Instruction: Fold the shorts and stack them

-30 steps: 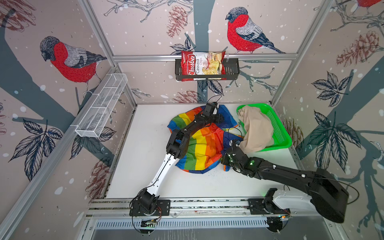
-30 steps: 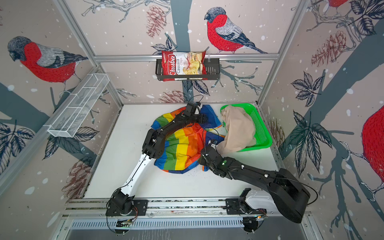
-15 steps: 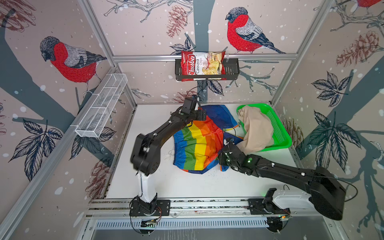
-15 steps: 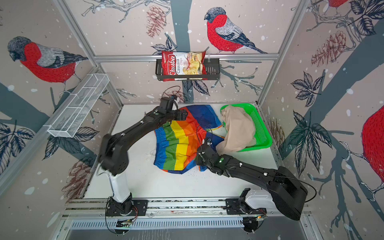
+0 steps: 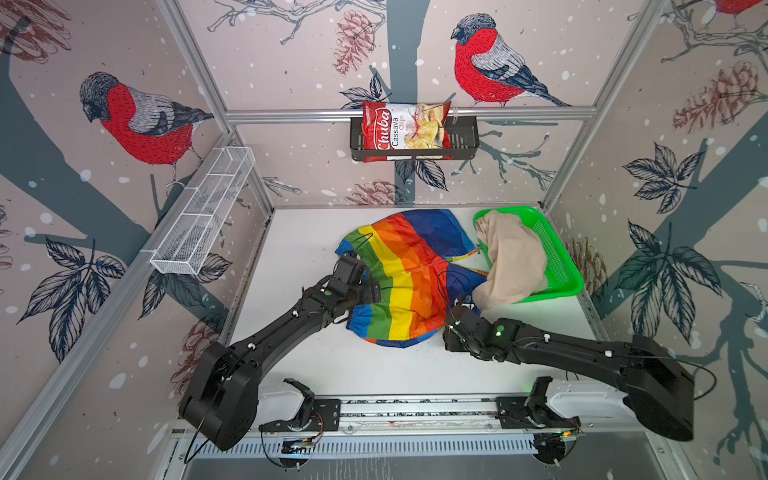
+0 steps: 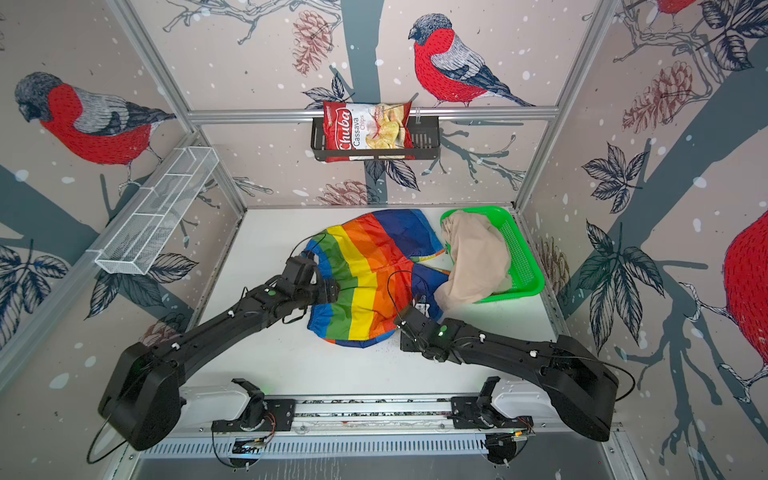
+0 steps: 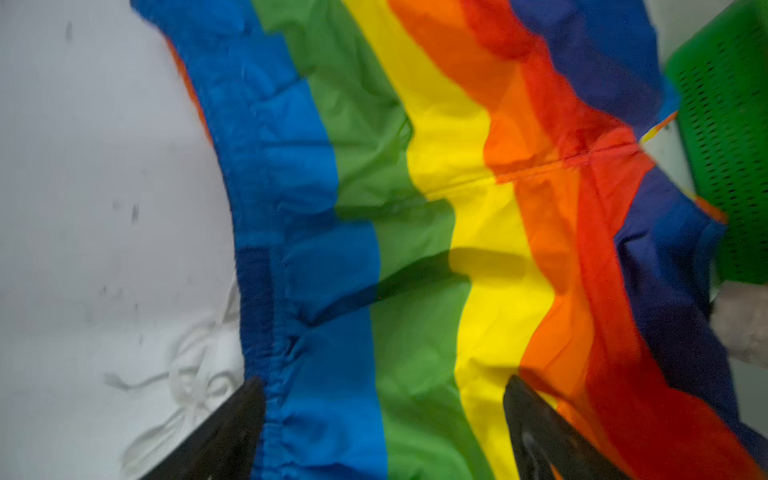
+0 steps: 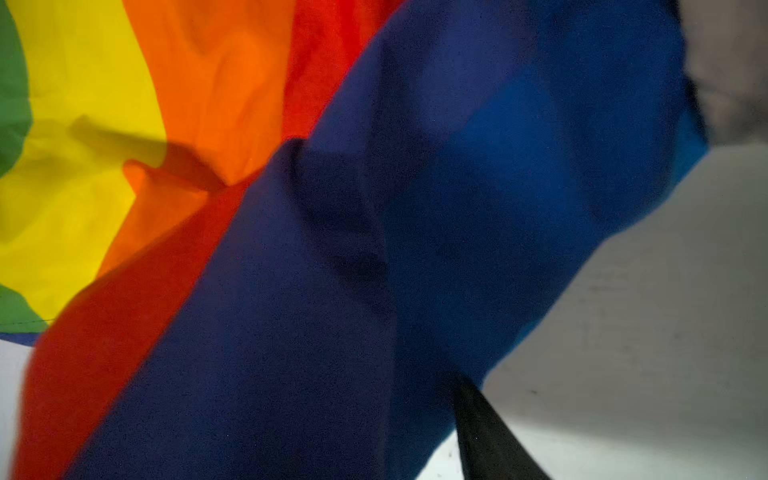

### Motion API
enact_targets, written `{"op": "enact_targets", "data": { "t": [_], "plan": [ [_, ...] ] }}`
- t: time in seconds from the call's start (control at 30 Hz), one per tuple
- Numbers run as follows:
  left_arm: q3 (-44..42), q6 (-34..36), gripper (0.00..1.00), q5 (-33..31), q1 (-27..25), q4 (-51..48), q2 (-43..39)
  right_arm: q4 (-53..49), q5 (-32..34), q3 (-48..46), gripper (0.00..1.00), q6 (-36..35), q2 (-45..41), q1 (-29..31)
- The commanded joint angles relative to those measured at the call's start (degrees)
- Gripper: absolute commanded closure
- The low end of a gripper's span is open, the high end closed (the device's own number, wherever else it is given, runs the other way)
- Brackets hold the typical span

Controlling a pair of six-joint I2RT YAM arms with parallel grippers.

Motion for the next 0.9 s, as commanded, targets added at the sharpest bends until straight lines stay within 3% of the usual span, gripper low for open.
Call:
{"op": "enact_targets", "data": {
  "t": [0.0,0.07,0.17,0.27,0.57,0.87],
  "plan": [
    [-0.3,-1.8,0.1,1.4,0.0,0.0,-1.0,-1.8,1.3,-0.3,0.4,2.9,-0.1,0.4],
    [-0.8,-2.2,0.09,2.6,0.0,-0.8,-1.1,-2.3,2.3,-0.6,0.43,3.5,-0.2,0.7],
    [-3.2,-4.3,0.09,4.9,0.0,-0.9,-1.6,-1.8,3.0,-1.1,0.75,4.0,-0.4,0.7],
    [-6.3,-6.9,0.11,7.3,-0.1,-1.5,-2.7,-2.2,3.6,-0.5,0.88,3.7,-0.4,0.6],
    [-13.8,-11.9,0.11,7.8,-1.7,-2.4,-7.8,-2.8,3.6,1.2,0.93,2.6,2.8,0.3],
    [-19.9,-14.7,0.11,7.6,-2.0,7.0,-2.9,-2.7,3.3,0.8,0.93,2.7,3.7,0.3]
  ]
}}
